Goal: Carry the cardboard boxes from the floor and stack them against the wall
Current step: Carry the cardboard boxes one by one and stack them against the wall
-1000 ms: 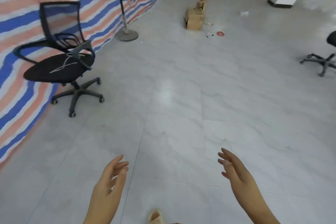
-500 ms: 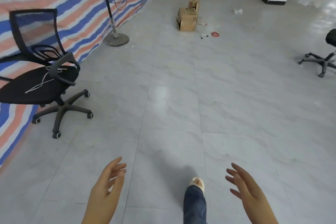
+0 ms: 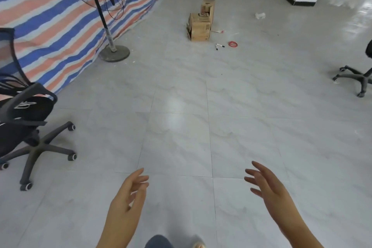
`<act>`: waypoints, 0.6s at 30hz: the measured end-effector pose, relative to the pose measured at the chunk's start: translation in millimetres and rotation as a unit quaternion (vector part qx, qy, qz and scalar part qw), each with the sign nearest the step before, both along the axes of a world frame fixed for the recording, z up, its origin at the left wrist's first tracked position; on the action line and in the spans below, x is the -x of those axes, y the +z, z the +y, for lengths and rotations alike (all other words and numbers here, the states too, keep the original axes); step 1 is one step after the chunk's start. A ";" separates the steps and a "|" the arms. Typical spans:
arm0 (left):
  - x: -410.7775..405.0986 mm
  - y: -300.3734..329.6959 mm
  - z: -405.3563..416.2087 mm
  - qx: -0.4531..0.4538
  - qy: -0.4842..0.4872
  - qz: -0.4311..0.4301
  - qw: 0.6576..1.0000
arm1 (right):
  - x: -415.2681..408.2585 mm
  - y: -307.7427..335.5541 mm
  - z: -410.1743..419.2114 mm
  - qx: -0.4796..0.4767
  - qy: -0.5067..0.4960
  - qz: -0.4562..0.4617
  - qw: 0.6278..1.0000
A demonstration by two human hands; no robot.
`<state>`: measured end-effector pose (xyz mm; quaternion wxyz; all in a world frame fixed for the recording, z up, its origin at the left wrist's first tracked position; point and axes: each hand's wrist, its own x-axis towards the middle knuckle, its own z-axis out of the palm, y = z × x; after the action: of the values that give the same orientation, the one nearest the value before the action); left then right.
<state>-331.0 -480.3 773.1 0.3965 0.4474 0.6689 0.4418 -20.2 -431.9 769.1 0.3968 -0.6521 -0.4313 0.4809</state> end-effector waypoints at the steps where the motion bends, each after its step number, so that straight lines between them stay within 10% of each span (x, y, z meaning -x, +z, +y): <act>1: -2.2 1.4 14.8 0.004 -0.002 0.002 1.000 | -2.7 -1.9 12.5 0.006 -0.003 0.005 1.000; 18: 55.8 -4.3 368.6 0.017 -0.047 0.038 0.998 | 34.8 -25.5 307.3 0.043 -0.063 0.009 0.997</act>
<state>-386.9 -111.7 768.8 0.3989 0.4882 0.6687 0.3942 -54.9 -124.5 743.6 0.4021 -0.6902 -0.3643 0.4788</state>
